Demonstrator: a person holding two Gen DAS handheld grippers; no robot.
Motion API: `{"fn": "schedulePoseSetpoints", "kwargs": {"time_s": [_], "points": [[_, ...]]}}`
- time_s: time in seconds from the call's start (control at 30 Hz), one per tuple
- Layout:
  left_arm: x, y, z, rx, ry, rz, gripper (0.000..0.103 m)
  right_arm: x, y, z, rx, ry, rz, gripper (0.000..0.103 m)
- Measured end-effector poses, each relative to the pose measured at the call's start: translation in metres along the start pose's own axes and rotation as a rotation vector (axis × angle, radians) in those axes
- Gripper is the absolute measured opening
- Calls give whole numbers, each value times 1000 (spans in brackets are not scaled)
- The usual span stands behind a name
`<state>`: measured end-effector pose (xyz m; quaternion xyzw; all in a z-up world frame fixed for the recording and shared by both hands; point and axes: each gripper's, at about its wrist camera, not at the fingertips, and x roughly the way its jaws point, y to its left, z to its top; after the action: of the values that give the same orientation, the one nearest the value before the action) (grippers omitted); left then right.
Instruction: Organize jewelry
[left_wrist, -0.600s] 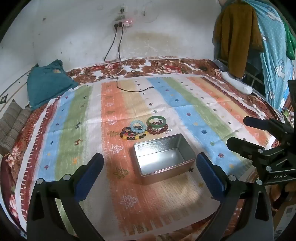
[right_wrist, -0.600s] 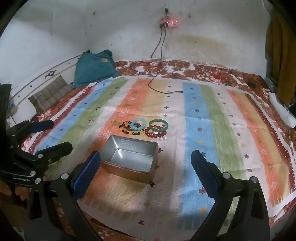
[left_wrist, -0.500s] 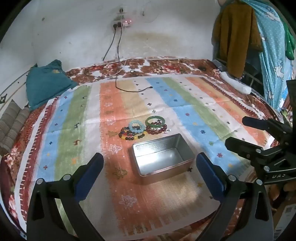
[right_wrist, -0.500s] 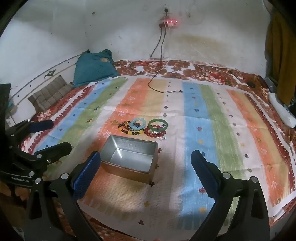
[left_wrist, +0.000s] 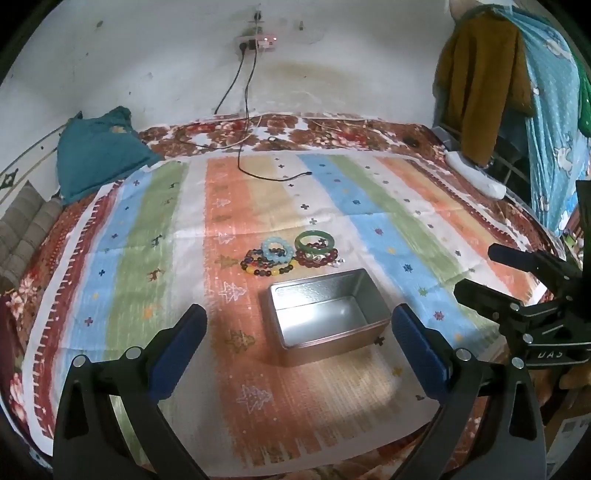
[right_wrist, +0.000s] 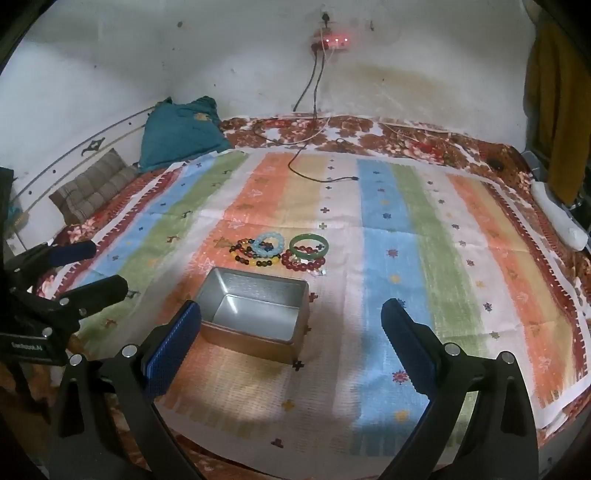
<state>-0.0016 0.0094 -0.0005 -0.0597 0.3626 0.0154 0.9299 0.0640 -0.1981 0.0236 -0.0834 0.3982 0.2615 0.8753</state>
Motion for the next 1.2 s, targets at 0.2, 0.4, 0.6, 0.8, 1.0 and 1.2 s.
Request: {"fn": "schedulePoseSetpoints", "kwargs": {"time_s": [0.2,0.4,0.6,0.8,1.0,1.2], "points": [[-1,1,-1,-12,-3,0,98,6,7,3,-2,13,-12,99],[0,3,0,-10,2,13,98,6,0,0,7,21,-11,99],[1,4,0,-16,9,18,98,10,5,4,5,31,-20,99],[1,4,1,-11,10,10,98,10,4,3,5,34,-26,99],[1,6,2,-29,6,21,98,10,1,1,6,37,-33,99],[6,7,4,-28,22,38,98,19,7,7,9,52,-51,99]]}}
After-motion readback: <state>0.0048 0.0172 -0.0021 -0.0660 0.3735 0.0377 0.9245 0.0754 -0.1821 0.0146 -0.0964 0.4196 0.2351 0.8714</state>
